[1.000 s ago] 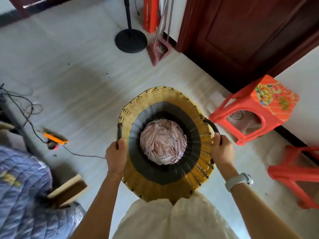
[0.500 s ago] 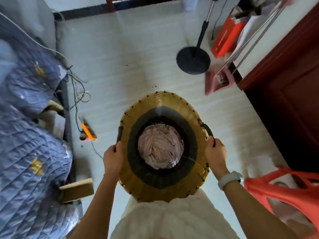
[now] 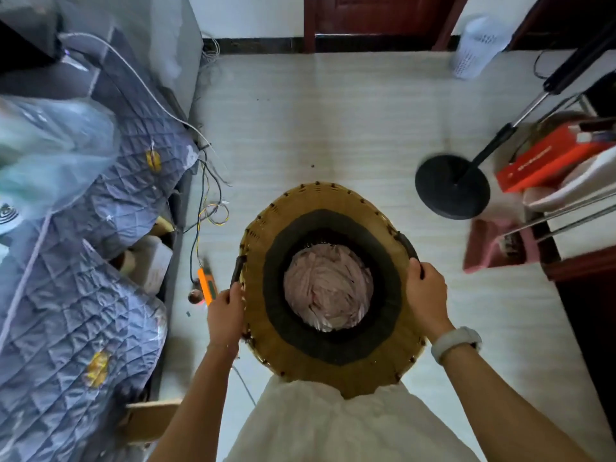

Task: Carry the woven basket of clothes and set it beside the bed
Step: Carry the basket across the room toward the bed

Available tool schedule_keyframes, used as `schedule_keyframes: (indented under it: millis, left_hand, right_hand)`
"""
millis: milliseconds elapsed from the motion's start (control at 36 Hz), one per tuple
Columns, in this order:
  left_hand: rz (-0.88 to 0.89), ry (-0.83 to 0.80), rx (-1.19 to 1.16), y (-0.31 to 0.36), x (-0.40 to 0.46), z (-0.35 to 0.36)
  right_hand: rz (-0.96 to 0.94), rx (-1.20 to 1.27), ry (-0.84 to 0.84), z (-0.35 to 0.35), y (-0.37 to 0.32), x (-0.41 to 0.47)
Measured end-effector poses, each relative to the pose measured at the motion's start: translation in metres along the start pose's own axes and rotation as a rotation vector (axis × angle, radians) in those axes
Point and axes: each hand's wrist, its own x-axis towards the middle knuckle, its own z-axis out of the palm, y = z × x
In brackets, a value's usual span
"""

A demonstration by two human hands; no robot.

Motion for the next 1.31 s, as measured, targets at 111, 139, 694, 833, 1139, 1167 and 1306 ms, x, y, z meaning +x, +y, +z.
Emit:
schedule_keyframes:
  millis: [111,139,694,833,1139,1167,1306]
  left_hand:
    - [-0.002,-0.026,-0.011,0.054,0.059,0.004]
    - [-0.007,-0.025,-0.004,0.068,0.074,0.005]
    - [0.064,0.092,0.095,0.299,0.340,0.039]
    - [0.033,0.156,0.083,0.378,0.419,0.046]
    - [0.046,0.109,0.070,0.467,0.536,0.052]
    - [0.042,0.099,0.064,0.471,0.548,0.055]
    - [0.007,0.062,0.042,0.491,0.614,0.051]
  right_hand:
    - [0.028,-0.008,0.025,0.027,-0.065,0.055]
    - [0.034,-0.003,0.020,0.033,-0.083,0.068]
    - [0.056,0.066,-0.064,0.152,-0.283,0.319]
    - [0.017,0.072,-0.120,0.184,-0.359,0.387]
    - [-0.022,0.030,-0.125,0.238,-0.479,0.508]
    - [-0.014,0.023,-0.129,0.246,-0.486,0.516]
    - [0.025,-0.019,-0.144,0.292,-0.521,0.556]
